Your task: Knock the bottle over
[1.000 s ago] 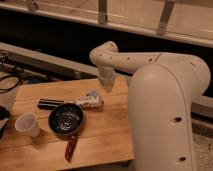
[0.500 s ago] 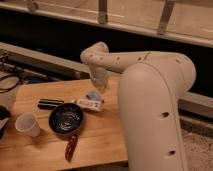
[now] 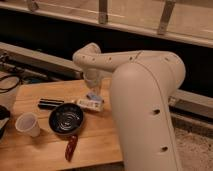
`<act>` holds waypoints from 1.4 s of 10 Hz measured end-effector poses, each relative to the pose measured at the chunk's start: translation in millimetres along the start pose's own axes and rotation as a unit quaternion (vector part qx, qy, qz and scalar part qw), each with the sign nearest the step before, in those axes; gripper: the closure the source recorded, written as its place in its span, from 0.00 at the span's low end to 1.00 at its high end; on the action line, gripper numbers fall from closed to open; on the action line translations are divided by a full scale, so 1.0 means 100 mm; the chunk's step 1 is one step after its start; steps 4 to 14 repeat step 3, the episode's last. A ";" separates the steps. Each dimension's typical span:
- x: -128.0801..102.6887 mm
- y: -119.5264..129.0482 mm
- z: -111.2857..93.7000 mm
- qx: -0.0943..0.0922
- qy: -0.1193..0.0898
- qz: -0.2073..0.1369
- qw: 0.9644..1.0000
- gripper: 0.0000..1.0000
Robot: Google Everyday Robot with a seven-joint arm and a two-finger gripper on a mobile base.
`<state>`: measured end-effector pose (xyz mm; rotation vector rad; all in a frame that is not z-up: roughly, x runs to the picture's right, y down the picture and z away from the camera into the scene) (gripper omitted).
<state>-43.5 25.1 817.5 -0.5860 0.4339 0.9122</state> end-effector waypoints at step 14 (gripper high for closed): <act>-0.03 0.09 -0.01 0.006 0.003 -0.004 1.000 0.95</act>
